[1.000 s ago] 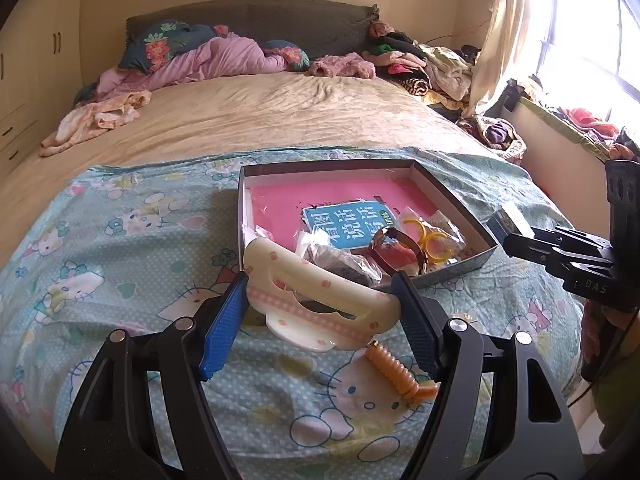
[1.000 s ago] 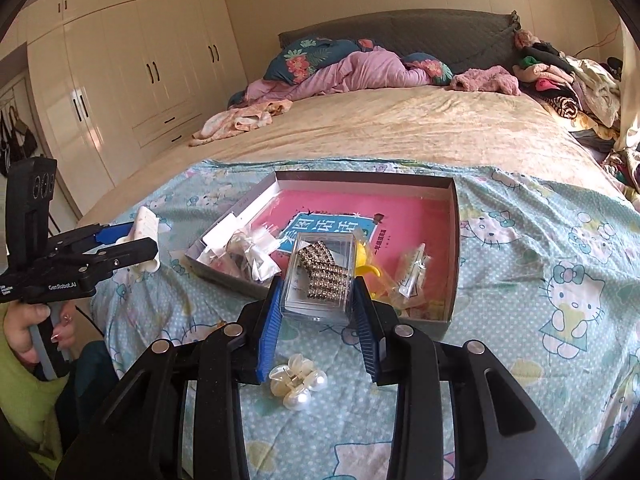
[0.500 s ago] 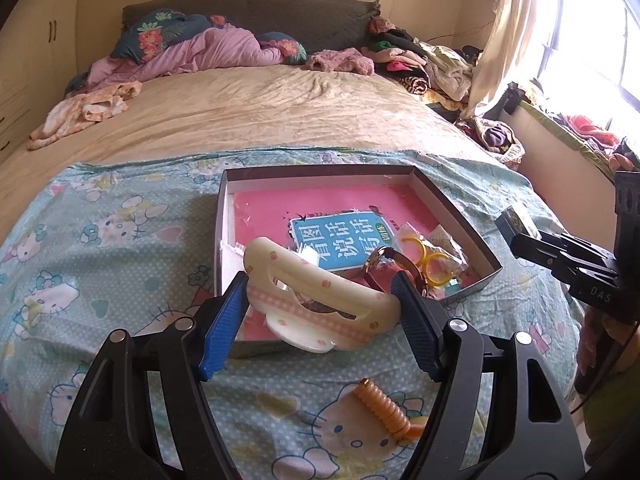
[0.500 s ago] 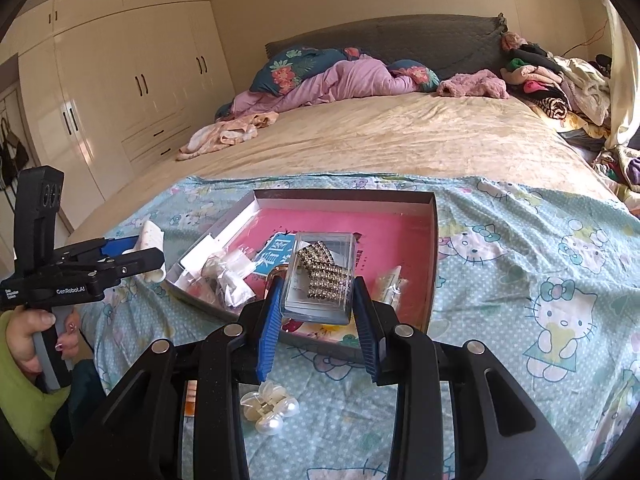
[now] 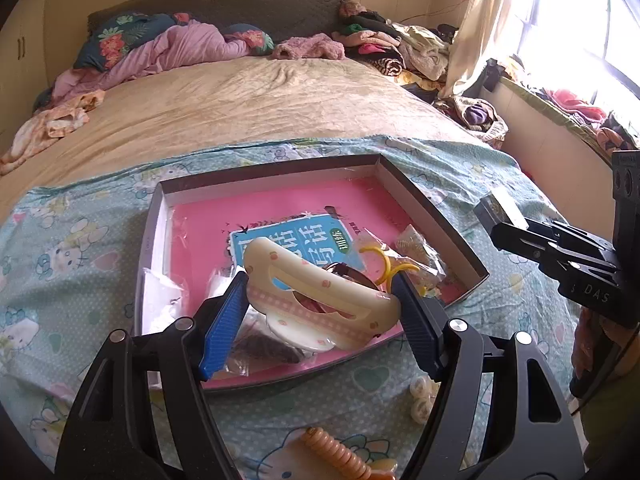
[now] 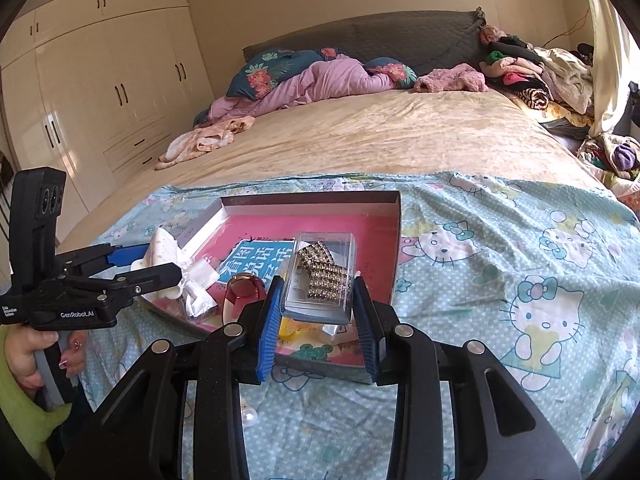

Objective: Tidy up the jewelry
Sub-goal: 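Carry the claw clip with the left tool while the right tool carries the rhinestone box into the pink box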

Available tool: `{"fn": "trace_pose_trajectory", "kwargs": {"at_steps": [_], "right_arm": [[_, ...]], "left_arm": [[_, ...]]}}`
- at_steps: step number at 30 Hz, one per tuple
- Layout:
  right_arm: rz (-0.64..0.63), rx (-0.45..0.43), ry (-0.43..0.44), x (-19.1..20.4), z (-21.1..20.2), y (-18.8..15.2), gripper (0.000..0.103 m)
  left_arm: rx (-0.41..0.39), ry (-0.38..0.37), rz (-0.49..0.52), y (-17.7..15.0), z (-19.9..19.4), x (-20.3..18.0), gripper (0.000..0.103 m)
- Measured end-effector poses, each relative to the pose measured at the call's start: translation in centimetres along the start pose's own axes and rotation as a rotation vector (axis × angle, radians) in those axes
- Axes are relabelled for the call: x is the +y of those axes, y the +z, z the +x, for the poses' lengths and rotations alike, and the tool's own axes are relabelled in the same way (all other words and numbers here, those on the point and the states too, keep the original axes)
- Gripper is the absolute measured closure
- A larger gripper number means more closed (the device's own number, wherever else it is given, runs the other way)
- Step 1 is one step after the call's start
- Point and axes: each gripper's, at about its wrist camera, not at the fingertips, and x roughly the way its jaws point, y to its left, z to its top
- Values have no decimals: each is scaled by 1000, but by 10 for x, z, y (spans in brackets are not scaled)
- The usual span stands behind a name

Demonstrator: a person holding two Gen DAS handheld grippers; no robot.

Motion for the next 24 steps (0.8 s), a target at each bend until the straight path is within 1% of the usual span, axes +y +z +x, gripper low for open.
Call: {"fn": "trace_pose_trajectory", "kwargs": {"at_steps": [6,15,24], "right_arm": [[15,15,-13,-8,7,-3,70],[32,48,-14,-19,21,-7,70],[27,78,-8,-18,36,-8,70]], "left_arm": [[30,-21,29,0,17,-12,39],[65,-42,42,-2,35,-19,39],[92,-36,50,-5,45,-20,38]]}}
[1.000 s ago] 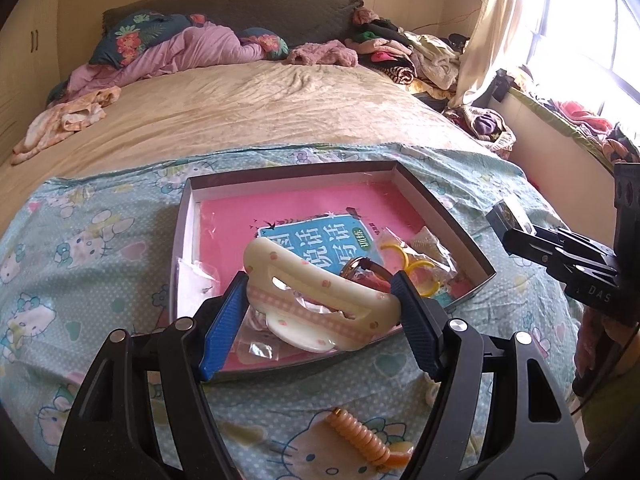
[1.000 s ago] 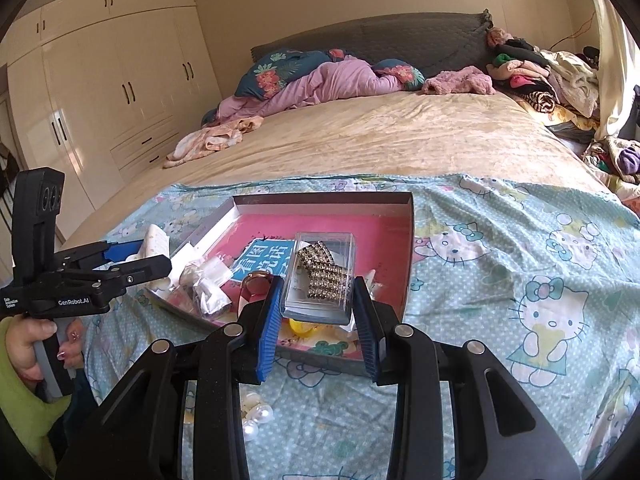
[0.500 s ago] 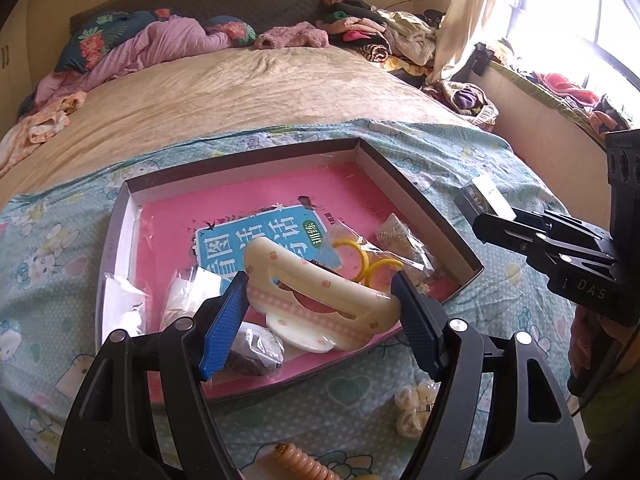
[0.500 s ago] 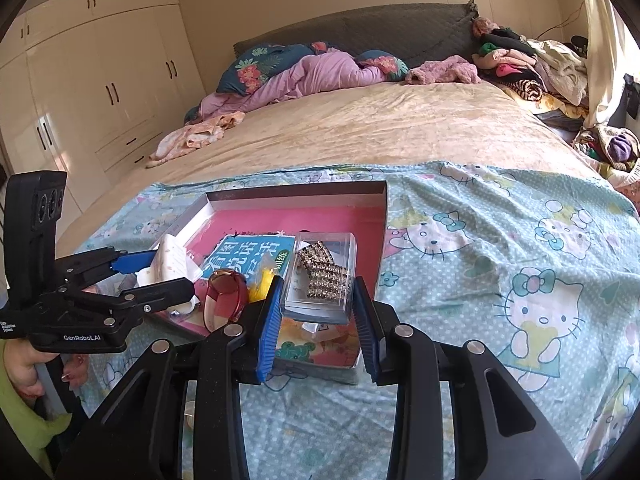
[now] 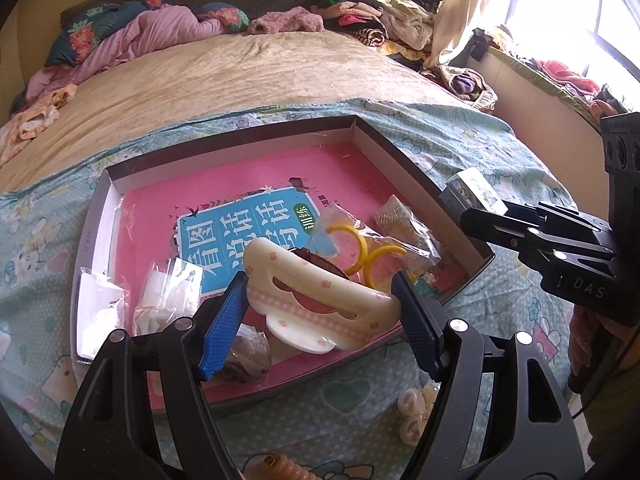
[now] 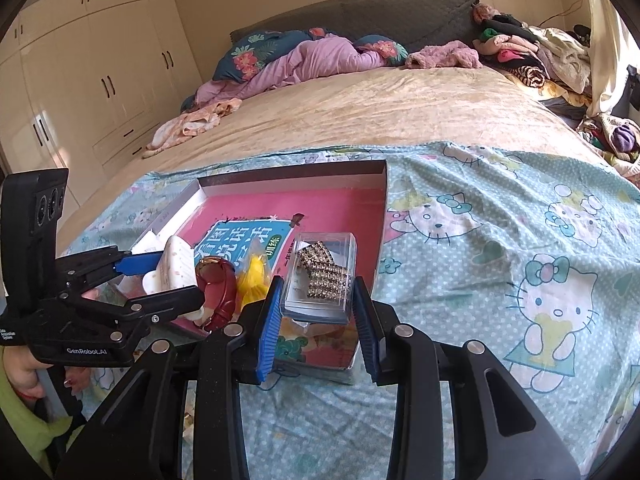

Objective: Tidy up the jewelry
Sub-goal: 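Carry the claw clip with the left tool while the right tool carries the rhinestone box into the pink box, then open both tools to drop the claw clip and rhinestone box, then pull back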

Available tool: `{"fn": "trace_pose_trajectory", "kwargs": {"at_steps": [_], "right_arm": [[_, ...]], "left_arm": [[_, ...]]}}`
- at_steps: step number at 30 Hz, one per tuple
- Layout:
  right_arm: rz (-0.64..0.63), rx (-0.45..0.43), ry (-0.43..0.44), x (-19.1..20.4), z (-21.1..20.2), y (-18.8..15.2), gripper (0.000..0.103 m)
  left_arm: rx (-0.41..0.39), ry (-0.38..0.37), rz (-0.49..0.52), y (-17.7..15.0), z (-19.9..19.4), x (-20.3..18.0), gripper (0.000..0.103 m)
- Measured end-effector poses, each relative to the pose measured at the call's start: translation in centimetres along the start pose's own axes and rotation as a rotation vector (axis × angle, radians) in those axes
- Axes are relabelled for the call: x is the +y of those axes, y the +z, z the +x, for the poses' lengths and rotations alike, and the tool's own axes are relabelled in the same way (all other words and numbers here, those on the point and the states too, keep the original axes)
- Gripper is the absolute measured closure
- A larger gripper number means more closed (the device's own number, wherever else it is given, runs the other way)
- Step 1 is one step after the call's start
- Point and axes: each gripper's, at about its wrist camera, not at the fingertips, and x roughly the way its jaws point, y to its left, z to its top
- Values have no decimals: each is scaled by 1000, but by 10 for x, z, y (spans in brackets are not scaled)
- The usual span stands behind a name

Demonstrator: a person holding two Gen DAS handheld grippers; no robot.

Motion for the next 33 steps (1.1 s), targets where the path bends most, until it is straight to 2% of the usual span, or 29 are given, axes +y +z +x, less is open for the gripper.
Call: {"fn": "trace_pose_trajectory", "kwargs": {"at_steps": [4,19,21,29,33], "right_arm": [[-3,18,3,2,7,-1,70],[13,46,-4,4,12,-4,68],[21,38,-3,3,10,-4,61],[31,4,-13,2,-9,-3,49],[49,-32,-17,0,-23,-3,34]], "left_arm": [[2,6,4,-1,1,0,28],[-27,6,-23,-1,-13,8,26],[-32,9,-26,-1,-17,9,26],[-47,15,-27,-1,-26,7,25],[-58,12,-30,-1,-34,6,23]]}}
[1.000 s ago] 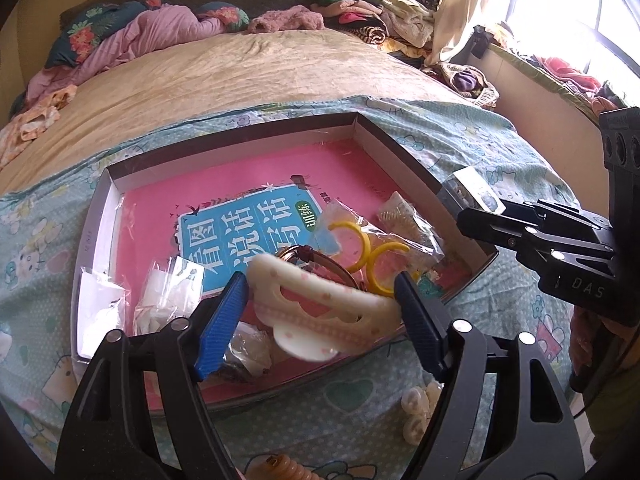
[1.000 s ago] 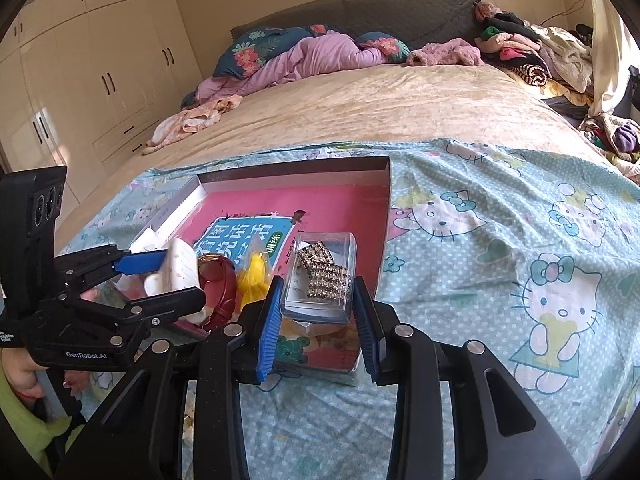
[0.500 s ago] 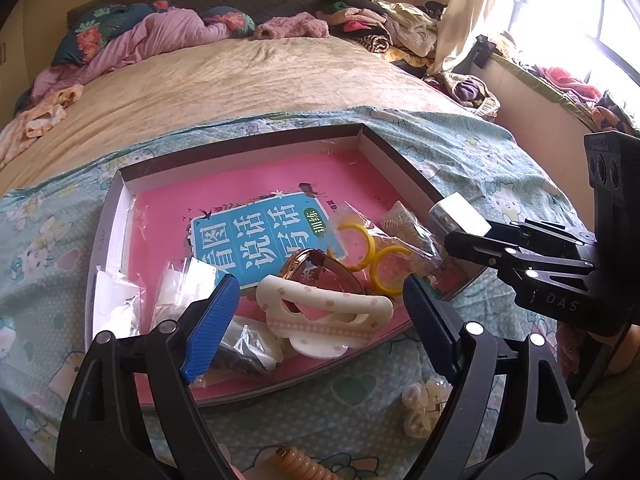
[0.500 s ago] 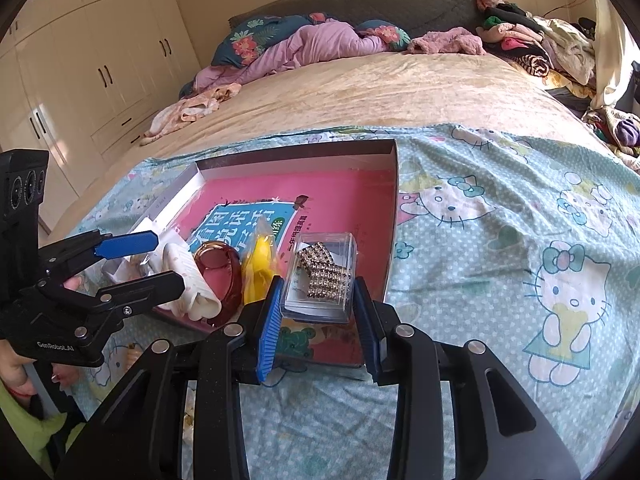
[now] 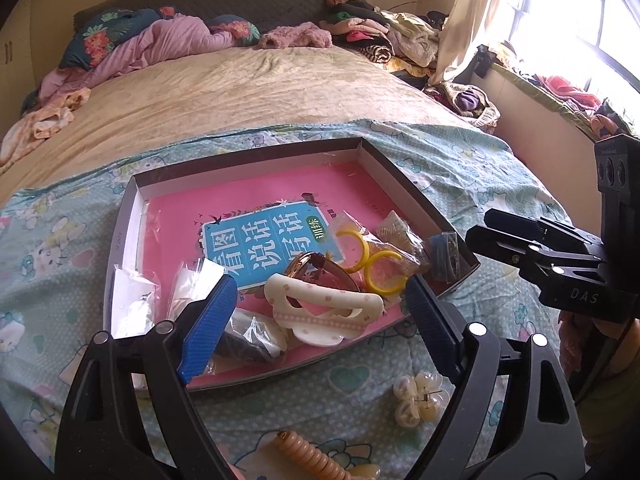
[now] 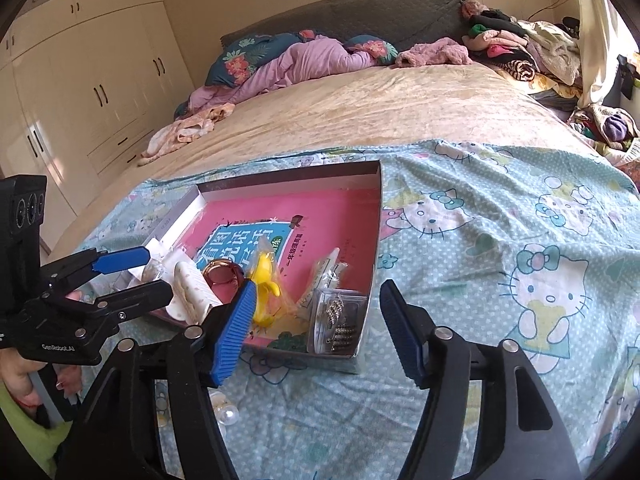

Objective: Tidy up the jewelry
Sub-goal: 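Open both tools to drop the claw clip and rhinestone box, then pull back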

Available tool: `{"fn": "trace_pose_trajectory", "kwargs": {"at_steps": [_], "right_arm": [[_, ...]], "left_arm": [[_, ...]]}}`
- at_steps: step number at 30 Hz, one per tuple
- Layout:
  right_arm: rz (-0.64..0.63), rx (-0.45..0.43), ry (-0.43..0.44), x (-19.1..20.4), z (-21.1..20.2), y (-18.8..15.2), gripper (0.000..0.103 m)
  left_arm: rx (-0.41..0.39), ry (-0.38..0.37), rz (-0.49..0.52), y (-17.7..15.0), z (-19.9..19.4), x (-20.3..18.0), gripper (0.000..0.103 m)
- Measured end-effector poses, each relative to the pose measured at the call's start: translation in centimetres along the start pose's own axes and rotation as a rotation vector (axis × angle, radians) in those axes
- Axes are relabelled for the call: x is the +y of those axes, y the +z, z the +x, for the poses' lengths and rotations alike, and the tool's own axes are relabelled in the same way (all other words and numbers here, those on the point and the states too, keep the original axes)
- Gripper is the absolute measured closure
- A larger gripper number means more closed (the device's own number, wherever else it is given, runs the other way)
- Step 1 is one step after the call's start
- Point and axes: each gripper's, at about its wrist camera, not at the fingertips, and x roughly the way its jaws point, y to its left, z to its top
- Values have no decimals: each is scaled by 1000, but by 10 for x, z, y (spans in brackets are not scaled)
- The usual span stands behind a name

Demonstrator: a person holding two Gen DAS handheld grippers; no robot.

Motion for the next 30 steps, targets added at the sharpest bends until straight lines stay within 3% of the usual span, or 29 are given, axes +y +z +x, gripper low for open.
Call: {"fn": "trace_pose_trajectory", "kwargs": {"at_steps": [7,17,30], "right_arm": [[17,-54,3,2,-23,4,20],[-15,-101,26,21,-52,4,16],[-85,-89,61,55,-68,-7,16]], "left_arm": [[-31,12,-11,1,-19,-1,10],[-78,48,-12,-1,-50,-1,10],[-107,87,-17,-22,-82,1,10]]}}
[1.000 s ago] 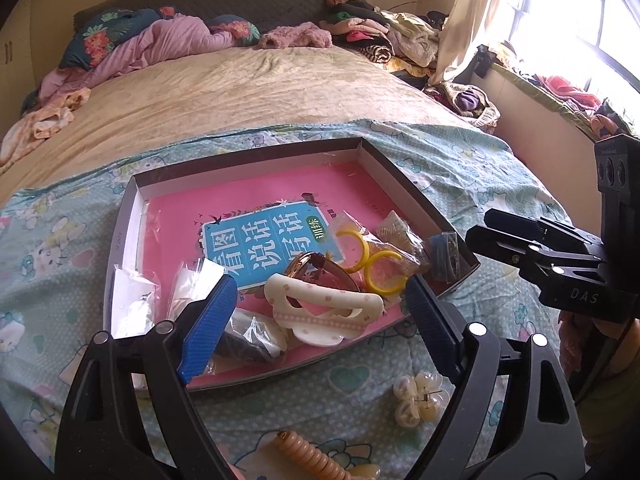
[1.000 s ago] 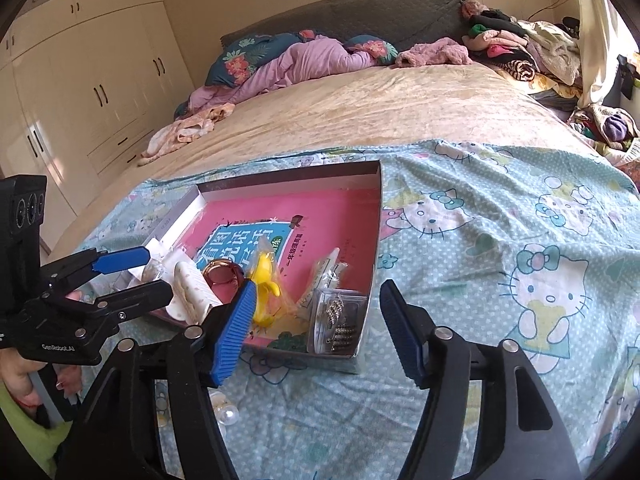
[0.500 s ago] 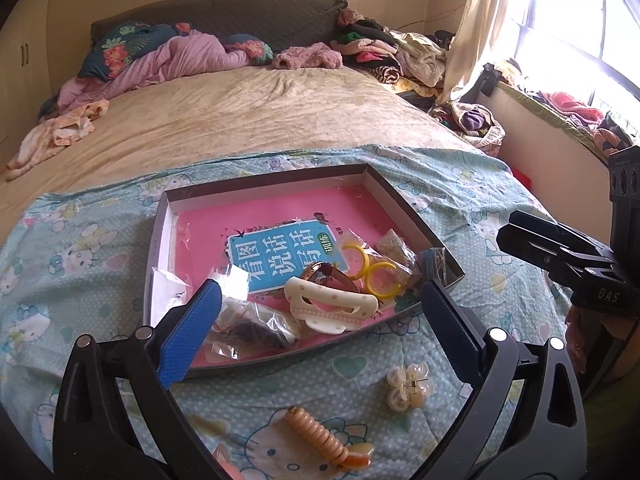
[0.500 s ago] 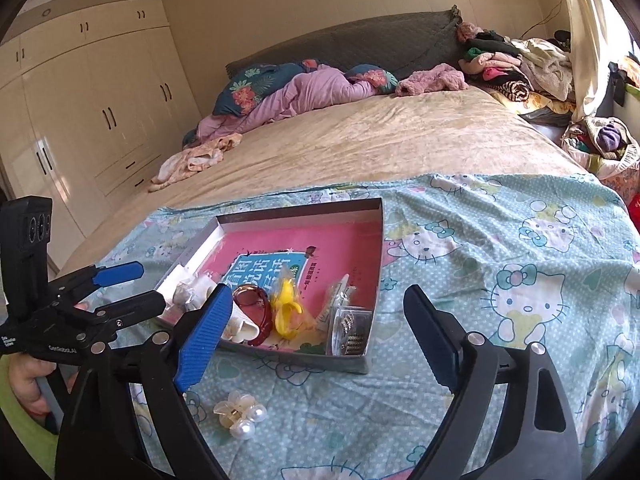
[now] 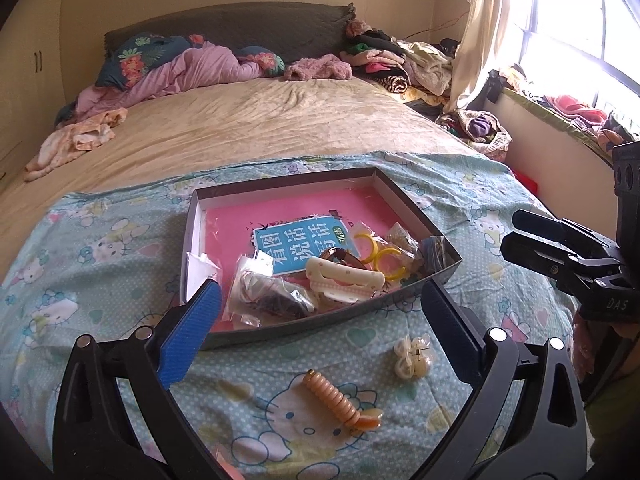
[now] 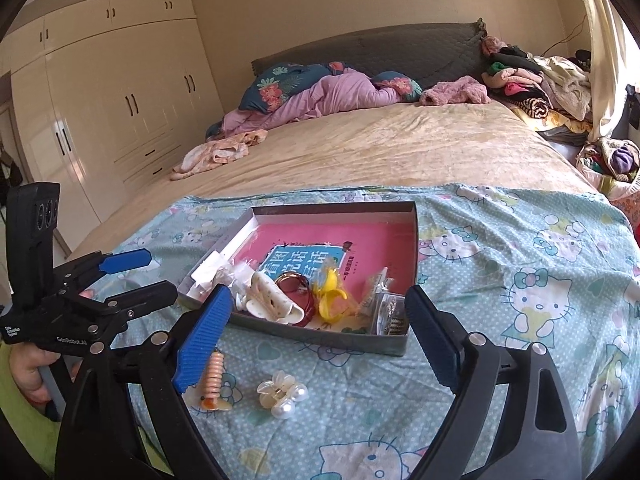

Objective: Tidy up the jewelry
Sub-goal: 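Open both tools to drop the claw clip and rhinestone box, then pull back, then grasp the peach spiral hair tie with the left tool while the right tool grasps the pearl flower clip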

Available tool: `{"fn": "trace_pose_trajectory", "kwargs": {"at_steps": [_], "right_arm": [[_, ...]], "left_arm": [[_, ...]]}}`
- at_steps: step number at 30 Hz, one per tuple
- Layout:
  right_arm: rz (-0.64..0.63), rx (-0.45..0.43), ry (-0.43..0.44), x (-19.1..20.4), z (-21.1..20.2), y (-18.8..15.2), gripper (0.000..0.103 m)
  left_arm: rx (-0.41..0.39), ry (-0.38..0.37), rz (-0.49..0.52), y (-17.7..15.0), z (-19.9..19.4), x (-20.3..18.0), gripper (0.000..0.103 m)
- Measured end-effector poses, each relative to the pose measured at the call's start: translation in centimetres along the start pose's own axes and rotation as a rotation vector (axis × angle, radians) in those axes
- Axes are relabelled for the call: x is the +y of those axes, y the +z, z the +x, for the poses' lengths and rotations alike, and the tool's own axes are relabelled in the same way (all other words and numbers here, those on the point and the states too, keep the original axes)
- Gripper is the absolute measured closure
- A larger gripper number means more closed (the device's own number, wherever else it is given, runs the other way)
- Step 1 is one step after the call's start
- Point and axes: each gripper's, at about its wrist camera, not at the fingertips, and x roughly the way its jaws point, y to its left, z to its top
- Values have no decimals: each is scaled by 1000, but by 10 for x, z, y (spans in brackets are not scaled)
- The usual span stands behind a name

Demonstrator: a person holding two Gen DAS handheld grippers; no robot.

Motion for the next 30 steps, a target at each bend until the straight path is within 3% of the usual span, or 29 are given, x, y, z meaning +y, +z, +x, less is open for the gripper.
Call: {"fn": "trace_pose_trajectory", "kwargs": {"at_steps": [10,22,26,30], "right_arm": [[-27,64,19,20,7,-18,16],[-10,212,38,29,46,-59,16],[11,275,56,29,63,-71,31],[40,315,68,28,79,-81,39]], "left_arm": [[29,35,-32,-27,-10,12,10],[97,34,-63,-68,-8,23,10],[122,18,-79,-78,-6,24,10],[145,-6,-95,-86,-2,22,10]]}}
